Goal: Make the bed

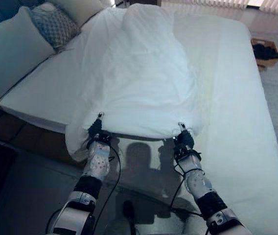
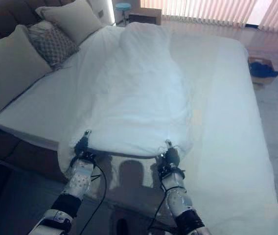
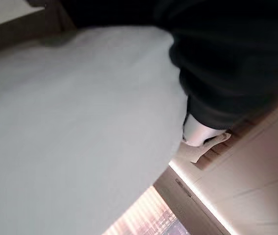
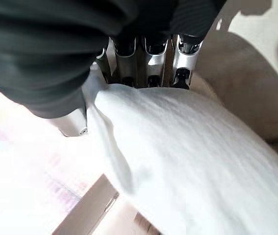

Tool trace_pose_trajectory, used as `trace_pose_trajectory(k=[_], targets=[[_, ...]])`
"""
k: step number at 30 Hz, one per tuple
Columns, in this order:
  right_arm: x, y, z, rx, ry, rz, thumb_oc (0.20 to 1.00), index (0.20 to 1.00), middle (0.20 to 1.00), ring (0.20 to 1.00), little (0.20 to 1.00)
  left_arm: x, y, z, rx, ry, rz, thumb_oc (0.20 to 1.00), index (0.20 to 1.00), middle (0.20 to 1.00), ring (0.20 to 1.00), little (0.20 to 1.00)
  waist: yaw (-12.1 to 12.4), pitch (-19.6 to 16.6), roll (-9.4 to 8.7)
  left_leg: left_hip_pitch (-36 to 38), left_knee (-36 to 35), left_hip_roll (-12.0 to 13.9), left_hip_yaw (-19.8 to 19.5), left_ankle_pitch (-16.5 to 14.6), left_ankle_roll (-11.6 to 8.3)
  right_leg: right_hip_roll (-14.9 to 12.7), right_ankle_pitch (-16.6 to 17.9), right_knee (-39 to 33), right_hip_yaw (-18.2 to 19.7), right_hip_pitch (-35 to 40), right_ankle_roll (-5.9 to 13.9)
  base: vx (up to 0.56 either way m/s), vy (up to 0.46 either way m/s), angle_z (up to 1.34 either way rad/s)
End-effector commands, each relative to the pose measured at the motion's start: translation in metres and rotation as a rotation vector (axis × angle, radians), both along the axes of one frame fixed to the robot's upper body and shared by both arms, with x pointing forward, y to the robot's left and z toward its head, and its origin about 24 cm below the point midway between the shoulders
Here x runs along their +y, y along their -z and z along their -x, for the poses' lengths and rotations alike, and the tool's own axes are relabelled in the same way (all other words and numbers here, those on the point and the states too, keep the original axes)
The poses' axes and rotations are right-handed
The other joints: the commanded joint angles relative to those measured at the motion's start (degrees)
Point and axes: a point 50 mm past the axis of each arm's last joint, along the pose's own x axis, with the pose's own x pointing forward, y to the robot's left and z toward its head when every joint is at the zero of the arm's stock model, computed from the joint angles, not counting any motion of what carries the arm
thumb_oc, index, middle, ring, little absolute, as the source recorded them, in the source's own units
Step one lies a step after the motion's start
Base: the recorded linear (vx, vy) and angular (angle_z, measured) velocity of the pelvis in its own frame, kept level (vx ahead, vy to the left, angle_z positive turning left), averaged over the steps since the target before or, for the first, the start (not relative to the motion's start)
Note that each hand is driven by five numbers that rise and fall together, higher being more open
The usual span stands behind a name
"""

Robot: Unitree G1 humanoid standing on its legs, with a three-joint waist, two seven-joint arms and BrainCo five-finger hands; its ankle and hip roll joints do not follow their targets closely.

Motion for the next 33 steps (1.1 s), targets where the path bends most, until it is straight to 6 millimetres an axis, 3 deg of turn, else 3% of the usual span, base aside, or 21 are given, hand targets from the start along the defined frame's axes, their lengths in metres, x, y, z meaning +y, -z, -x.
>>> trace_pose_trajectory(k=[1,3,4,5,8,10,12,13,14,16,17,19,21,22,23,25,27,28,30,31,33], targets=[[-0.030,0.002,-0.001,-0.019,0.150,-0.050,0.200,0.200,0.200,0.200,0.200,0.029,-0.037,-0.004,-0.169,-0.102,-0.079,0.200,0.200,0.200,0.200,0.200,-2.50,-4.57,-0.09,1.32,-0.60,-6.15,2.02,-2.17,-3.21,6.25,7.70,-16.24,4.12,4.97,-0.61,0.08,0.296,0.55],[-0.032,0.007,0.005,0.007,0.169,-0.057,0.200,0.200,0.200,0.200,0.200,0.017,-0.031,-0.004,-0.153,-0.085,-0.037,0.200,0.200,0.200,0.200,0.200,-4.16,-4.07,0.13,-0.64,8.36,-8.66,0.55,-5.15,-3.89,5.83,7.69,-16.92,9.25,6.49,-1.85,0.07,0.336,0.99],[-0.034,0.011,0.006,0.024,0.148,-0.033,0.200,0.200,0.200,0.200,0.200,0.009,-0.028,-0.002,-0.154,-0.071,-0.017,0.200,0.200,0.200,0.200,0.200,-4.00,-2.74,0.55,-5.07,20.63,-8.73,1.52,-3.12,-8.15,5.24,7.13,-15.10,10.33,6.80,-2.69,0.08,0.379,1.08],[-0.034,0.013,0.006,0.040,0.139,-0.014,0.200,0.200,0.200,0.200,0.200,0.010,-0.025,0.000,-0.145,-0.082,-0.004,0.200,0.200,0.200,0.200,0.200,-3.19,-2.04,1.24,-5.90,23.49,-9.33,-0.78,-1.48,-10.13,4.84,6.18,-14.19,11.36,7.36,-2.79,0.05,0.289,0.87],[-0.035,0.022,0.011,0.078,0.146,-0.045,0.200,0.200,0.200,0.200,0.200,0.012,-0.018,0.004,-0.125,-0.110,0.044,0.200,0.200,0.200,0.200,0.200,-2.99,-2.50,1.06,-7.23,26.98,-6.60,-3.83,-2.52,-7.98,3.47,4.68,-13.24,13.19,8.17,-2.25,0.15,0.267,-0.46],[-0.027,0.028,0.013,0.116,0.137,-0.073,0.200,0.200,0.200,0.200,0.200,0.013,-0.016,0.004,-0.115,-0.128,0.088,0.200,0.200,0.200,0.200,0.200,-2.50,-4.39,-1.00,-6.08,19.90,2.38,-7.67,-6.01,-3.57,-0.40,1.83,-12.74,14.55,9.29,-0.34,0.34,0.446,-0.29],[-0.024,0.029,0.011,0.129,0.131,-0.073,0.200,0.200,0.200,0.200,0.200,0.015,-0.017,0.003,-0.111,-0.141,0.098,0.200,0.200,0.200,0.200,0.200,-2.05,-5.15,-1.79,-6.05,16.72,5.99,-10.66,-3.93,-3.76,-1.88,1.66,-12.60,16.20,9.28,0.37,0.29,0.484,-0.31],[-0.019,0.026,0.009,0.130,0.121,-0.076,0.200,0.200,0.200,0.200,0.200,0.020,-0.018,0.002,-0.114,-0.172,0.120,0.200,0.200,0.200,0.200,0.200,-1.16,-5.95,-1.99,-6.20,12.29,10.86,-15.72,0.99,-5.14,-4.22,1.06,-11.62,19.29,9.35,1.84,0.27,0.640,-0.08],[-0.017,0.027,0.007,0.138,0.111,-0.075,0.200,0.200,0.200,0.200,0.200,0.024,-0.016,0.003,-0.101,-0.186,0.127,0.200,0.200,0.200,0.200,0.200,-0.70,-6.40,-2.00,-5.72,12.04,11.86,-17.31,1.99,-6.13,-5.99,1.07,-11.62,20.82,9.98,2.84,0.33,0.913,-0.23],[-0.013,0.027,0.006,0.147,0.101,-0.078,0.200,0.200,0.200,0.200,0.200,0.026,-0.014,0.004,-0.094,-0.203,0.137,0.200,0.200,0.200,0.200,0.200,0.14,-6.87,-2.04,-5.05,13.29,11.03,-18.89,0.64,-7.04,-7.70,2.61,-12.19,22.68,9.73,3.65,0.17,0.673,-0.40],[-0.012,0.028,0.007,0.154,0.077,-0.058,0.200,0.200,0.200,0.200,0.200,0.024,-0.007,0.006,-0.078,-0.184,0.140,0.200,0.200,0.200,0.200,0.200,0.18,-7.54,-2.19,-3.37,13.62,8.09,-14.63,-7.09,-7.89,-13.57,9.70,-12.62,21.85,10.77,6.19,0.18,0.851,-0.25],[-0.011,0.030,0.011,0.155,0.066,-0.054,0.200,0.200,0.200,0.200,0.200,0.020,-0.002,0.012,-0.073,-0.169,0.121,0.200,0.200,0.200,0.200,0.200,1.73,-7.02,-2.68,-3.27,14.82,4.37,-11.80,-9.90,-5.96,-17.72,20.43,-12.97,18.13,7.88,4.44,0.08,0.966,-0.33],[-0.003,0.033,0.011,0.169,0.057,-0.074,0.200,0.200,0.200,0.200,0.200,0.025,-0.001,0.014,-0.065,-0.185,0.102,0.200,0.200,0.200,0.200,0.200,3.08,-6.09,-1.68,-2.21,12.86,3.37,-8.45,-9.30,-4.91,-18.47,18.45,-11.10,8.32,6.37,2.59,-0.05,0.606,-0.55],[-0.003,0.033,0.011,0.169,0.057,-0.074,0.200,0.200,0.200,0.200,0.200,0.025,-0.001,0.014,-0.065,-0.185,0.102,0.200,0.200,0.200,0.200,0.200,2.88,-6.16,-1.78,-2.32,12.60,3.20,-8.63,-8.94,-4.86,-18.63,18.72,-11.41,8.10,6.44,2.61,-0.03,0.492,-0.33],[0.002,0.034,0.011,0.174,0.040,-0.068,0.200,0.200,0.200,0.200,0.200,0.028,0.001,0.016,-0.054,-0.196,0.098,0.200,0.200,0.200,0.200,0.200,3.70,-6.15,-1.17,-1.59,10.91,2.46,-7.31,-8.56,-4.27,-18.02,17.01,-10.51,3.66,7.00,2.45,-0.02,0.487,-0.02],[0.004,0.035,0.010,0.172,0.019,-0.070,0.200,0.200,0.200,0.200,0.200,0.031,0.002,0.018,-0.057,-0.198,0.097,0.200,0.200,0.200,0.200,0.200,3.38,-6.36,-0.61,0.36,6.26,1.33,-6.05,-6.39,-3.44,-11.57,11.55,-8.38,1.89,6.97,1.53,0.00,0.611,-0.16],[0.012,0.037,0.009,0.176,-0.015,-0.067,0.200,0.200,0.200,0.200,0.200,0.038,0.000,0.021,-0.064,-0.216,0.087,0.200,0.200,0.200,0.200,0.200,4.67,-6.02,-0.82,3.33,2.48,-1.47,-2.54,-5.00,-3.16,-5.09,6.22,-7.77,-8.81,8.22,0.63,-0.02,0.600,-0.31],[0.012,0.039,0.009,0.183,-0.011,-0.069,0.200,0.200,0.200,0.200,0.200,0.040,0.000,0.022,-0.065,-0.222,0.078,0.200,0.200,0.200,0.200,0.200,4.78,-5.84,-1.09,4.12,2.03,-2.57,-2.61,-4.85,-3.43,-2.86,5.57,-8.76,-9.69,8.77,0.89,-0.01,0.428,-0.39],[0.009,0.039,0.009,0.179,0.005,-0.076,0.200,0.200,0.200,0.200,0.200,0.038,0.002,0.022,-0.053,-0.208,0.069,0.200,0.200,0.200,0.200,0.200,4.10,-5.94,-1.99,4.09,3.02,-4.96,-2.99,-4.70,-3.78,2.21,5.11,-11.88,-6.61,9.14,1.10,0.01,0.252,-0.30],[0.004,0.038,0.008,0.173,0.022,-0.080,0.200,0.200,0.200,0.200,0.200,0.036,0.005,0.021,-0.043,-0.203,0.070,0.200,0.200,0.200,0.200,0.200,3.09,-5.95,-2.39,3.41,4.51,-6.27,-3.84,-4.93,-3.97,5.10,5.09,-14.10,-1.26,9.18,0.13,0.06,0.226,0.01],[-0.005,0.042,0.013,0.182,0.048,-0.075,0.200,0.200,0.200,0.200,0.200,0.027,0.012,0.023,-0.028,-0.177,0.093,0.200,0.200,0.200,0.200,0.200,1.75,-5.88,-2.91,1.17,11.87,-8.41,-4.74,-4.28,-6.46,6.00,5.70,-16.45,3.26,11.77,-2.39,0.06,0.220,0.71]])
